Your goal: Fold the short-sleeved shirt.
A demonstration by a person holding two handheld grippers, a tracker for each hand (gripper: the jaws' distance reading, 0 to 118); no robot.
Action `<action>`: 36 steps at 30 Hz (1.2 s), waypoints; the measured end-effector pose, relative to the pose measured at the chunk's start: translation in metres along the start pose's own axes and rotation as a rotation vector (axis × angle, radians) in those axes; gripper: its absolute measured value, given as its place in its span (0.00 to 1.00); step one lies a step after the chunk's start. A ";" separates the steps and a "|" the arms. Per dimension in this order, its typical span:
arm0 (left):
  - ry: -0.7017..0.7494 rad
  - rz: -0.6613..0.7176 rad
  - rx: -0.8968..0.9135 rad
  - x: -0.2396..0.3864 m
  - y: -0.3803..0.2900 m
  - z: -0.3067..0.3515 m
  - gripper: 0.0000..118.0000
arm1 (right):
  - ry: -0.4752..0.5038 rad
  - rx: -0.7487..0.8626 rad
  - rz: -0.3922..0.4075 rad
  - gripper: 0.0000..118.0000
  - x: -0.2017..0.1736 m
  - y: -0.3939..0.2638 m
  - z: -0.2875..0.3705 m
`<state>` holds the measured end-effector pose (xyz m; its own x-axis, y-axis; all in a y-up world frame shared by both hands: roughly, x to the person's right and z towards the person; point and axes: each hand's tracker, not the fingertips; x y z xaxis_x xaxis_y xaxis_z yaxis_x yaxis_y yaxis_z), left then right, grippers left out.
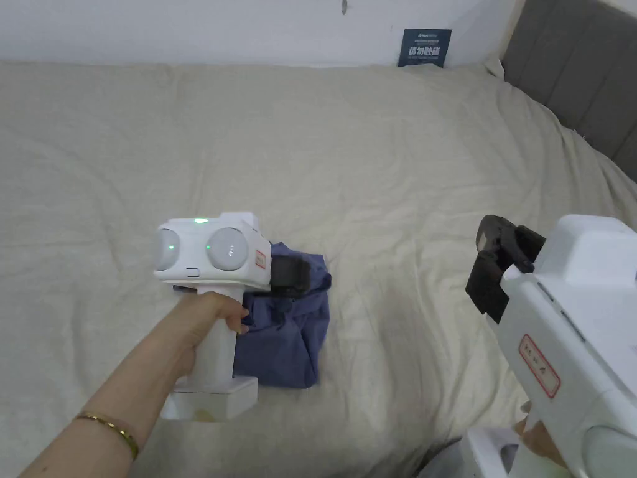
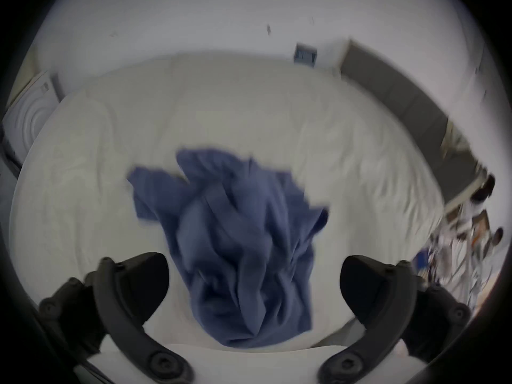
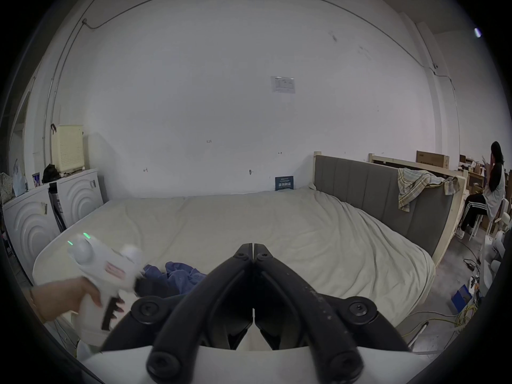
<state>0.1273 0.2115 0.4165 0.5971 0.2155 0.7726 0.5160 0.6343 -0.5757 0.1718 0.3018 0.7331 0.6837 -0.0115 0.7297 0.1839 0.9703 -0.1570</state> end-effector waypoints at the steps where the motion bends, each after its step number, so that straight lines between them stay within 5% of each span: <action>1: -0.033 0.010 0.107 -0.004 0.008 0.021 0.96 | 0.007 -0.001 0.005 0.01 -0.003 0.000 -0.003; 8: 0.242 -0.092 0.682 -0.016 -0.009 0.134 1.00 | 0.073 0.022 0.014 0.01 -0.025 -0.002 -0.025; 10: 0.342 -0.130 0.776 -0.019 -0.024 0.149 0.95 | 0.082 0.036 0.018 0.01 -0.032 -0.003 -0.030; 13: 0.430 -0.185 0.844 -0.025 -0.049 0.158 0.70 | 0.094 0.054 0.017 0.01 -0.041 -0.002 -0.035; 16: 0.461 -0.183 0.834 -0.032 -0.072 0.158 0.62 | 0.102 0.071 0.022 0.01 -0.047 -0.003 -0.038; 18: 0.477 -0.169 0.810 -0.035 -0.084 0.157 0.25 | 0.106 0.075 0.031 0.01 -0.050 -0.004 -0.038; 20: 0.448 -0.141 0.776 -0.040 -0.092 0.156 0.03 | 0.111 0.070 0.039 0.01 -0.051 -0.005 -0.038; 33: 0.337 -0.077 0.520 -0.053 -0.075 0.126 0.00 | 0.105 0.007 0.044 0.01 -0.046 -0.018 -0.046; 35: 0.293 -0.067 0.435 -0.063 -0.051 0.111 0.13 | 0.103 0.003 0.043 0.01 -0.045 -0.018 -0.049; 36: 0.270 -0.046 0.396 -0.069 -0.036 0.101 0.36 | 0.100 -0.001 0.044 0.01 -0.045 -0.018 -0.051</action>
<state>0.0054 0.2489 0.4106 0.7442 0.0133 0.6678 0.3032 0.8842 -0.3554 0.1741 0.2727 0.6693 0.7583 0.0065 0.6519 0.1529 0.9703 -0.1876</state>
